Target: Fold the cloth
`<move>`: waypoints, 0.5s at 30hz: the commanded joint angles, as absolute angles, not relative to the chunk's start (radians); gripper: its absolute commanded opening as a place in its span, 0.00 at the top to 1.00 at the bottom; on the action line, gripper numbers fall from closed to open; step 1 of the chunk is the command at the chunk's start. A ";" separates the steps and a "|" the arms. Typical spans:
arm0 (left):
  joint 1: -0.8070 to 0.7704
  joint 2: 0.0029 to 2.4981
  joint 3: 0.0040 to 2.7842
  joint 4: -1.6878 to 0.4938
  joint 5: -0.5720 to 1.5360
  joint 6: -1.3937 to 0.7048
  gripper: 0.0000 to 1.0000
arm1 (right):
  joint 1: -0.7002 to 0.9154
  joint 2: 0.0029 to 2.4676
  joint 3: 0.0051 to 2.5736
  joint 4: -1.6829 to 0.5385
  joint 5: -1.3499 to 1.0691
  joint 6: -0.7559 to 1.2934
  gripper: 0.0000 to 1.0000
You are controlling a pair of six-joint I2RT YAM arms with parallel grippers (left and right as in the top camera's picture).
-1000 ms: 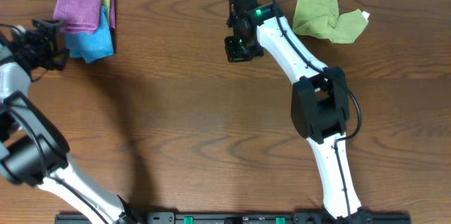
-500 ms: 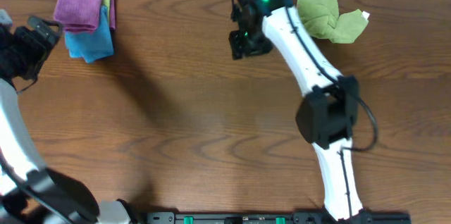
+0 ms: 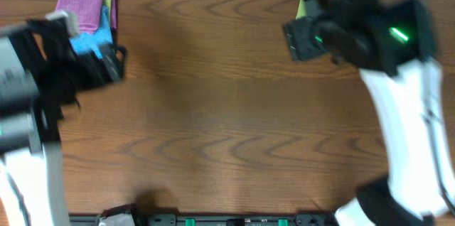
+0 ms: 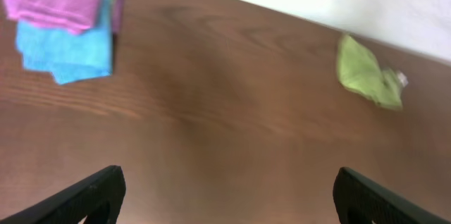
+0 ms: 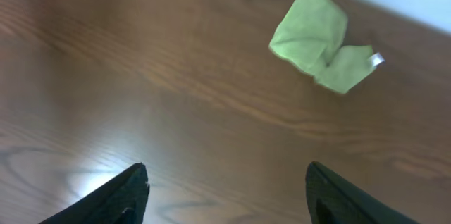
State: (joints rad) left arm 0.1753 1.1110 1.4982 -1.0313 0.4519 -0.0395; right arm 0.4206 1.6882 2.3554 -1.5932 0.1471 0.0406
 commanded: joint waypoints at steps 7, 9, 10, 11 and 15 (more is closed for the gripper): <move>-0.081 0.677 1.487 -1.287 0.189 0.018 0.05 | 0.479 1.084 1.887 -1.582 0.104 0.041 0.22; -0.083 0.601 1.414 -1.326 0.169 0.019 0.05 | 0.479 0.906 1.610 -1.487 0.095 0.075 0.22; -0.083 0.576 1.377 -1.325 0.171 0.019 0.04 | 0.479 0.844 1.520 -1.452 0.088 0.081 0.21; -0.083 0.552 1.338 -1.325 0.175 0.019 0.04 | 0.479 0.781 1.439 -1.421 0.076 0.081 0.20; -0.083 0.458 1.170 -1.307 0.181 0.020 0.05 | 0.479 0.552 1.225 -1.344 0.026 0.094 0.16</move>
State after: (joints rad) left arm -0.0795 0.4961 1.2583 -1.3155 0.2012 0.0048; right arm 0.4709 0.6617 1.3087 -1.3697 0.0742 0.0666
